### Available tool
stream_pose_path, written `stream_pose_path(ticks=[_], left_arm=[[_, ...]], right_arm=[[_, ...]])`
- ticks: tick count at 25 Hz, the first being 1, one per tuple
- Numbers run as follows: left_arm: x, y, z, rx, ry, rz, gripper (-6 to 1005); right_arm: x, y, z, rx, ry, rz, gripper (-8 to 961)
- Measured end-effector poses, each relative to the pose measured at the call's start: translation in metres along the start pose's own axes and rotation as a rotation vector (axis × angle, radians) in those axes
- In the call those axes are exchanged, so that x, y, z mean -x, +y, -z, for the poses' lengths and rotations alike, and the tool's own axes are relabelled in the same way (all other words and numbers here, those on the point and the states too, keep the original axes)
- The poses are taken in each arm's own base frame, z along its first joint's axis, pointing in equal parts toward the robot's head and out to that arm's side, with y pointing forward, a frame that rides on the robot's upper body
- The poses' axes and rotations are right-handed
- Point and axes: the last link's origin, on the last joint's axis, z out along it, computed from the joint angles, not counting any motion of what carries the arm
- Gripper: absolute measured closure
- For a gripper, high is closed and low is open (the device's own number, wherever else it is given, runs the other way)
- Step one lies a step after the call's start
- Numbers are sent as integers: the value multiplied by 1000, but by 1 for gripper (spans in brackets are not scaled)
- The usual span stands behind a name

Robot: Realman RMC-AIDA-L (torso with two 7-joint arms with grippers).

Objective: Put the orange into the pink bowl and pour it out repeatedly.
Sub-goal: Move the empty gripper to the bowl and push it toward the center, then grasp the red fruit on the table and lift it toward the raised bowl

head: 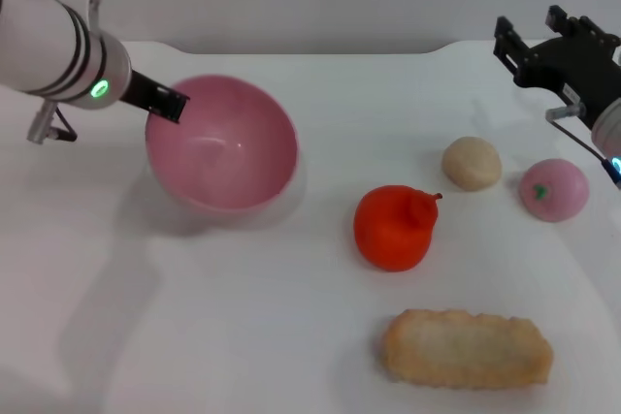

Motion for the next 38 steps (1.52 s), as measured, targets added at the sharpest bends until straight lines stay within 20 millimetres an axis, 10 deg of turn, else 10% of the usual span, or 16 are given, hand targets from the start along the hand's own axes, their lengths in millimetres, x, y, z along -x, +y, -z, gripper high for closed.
stream_pose_path(ticks=[17, 38], left_arm=[[-34, -32, 10, -83, 114, 26, 955], [-41, -32, 3, -79, 114, -5, 955]], right_arm=[[47, 73, 5, 190, 543, 120, 385], [-2, 89, 7, 209, 772, 1, 391]])
